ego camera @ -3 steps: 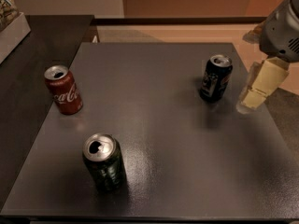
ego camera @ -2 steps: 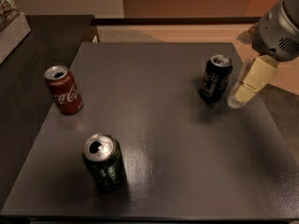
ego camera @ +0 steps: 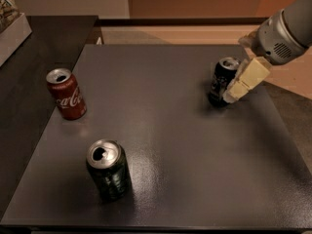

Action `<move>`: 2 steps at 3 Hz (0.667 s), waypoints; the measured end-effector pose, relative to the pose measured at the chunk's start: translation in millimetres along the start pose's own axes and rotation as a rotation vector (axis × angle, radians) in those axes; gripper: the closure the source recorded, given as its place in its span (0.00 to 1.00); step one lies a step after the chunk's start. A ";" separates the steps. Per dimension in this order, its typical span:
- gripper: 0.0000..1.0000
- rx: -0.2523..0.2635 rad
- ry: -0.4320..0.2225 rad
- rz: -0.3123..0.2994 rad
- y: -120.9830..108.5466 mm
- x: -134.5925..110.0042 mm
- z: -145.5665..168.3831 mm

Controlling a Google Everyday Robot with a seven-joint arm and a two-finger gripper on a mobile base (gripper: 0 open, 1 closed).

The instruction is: Knock pepsi can over

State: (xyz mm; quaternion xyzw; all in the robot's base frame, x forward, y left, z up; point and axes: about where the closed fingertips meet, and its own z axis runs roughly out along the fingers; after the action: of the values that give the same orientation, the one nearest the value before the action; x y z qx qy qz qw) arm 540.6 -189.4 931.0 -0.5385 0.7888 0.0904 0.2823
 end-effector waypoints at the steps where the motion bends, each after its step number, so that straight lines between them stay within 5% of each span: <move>1: 0.00 0.010 -0.042 0.046 -18.7 5.1 13.0; 2: 0.00 0.011 -0.062 0.078 -29.6 10.6 22.1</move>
Offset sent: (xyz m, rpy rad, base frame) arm 0.0445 -0.0199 -0.0271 0.1137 0.0026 -0.0934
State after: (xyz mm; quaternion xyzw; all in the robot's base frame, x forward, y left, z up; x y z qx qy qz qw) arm 572.2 -200.0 911.8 -0.5028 0.8004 0.1137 0.3060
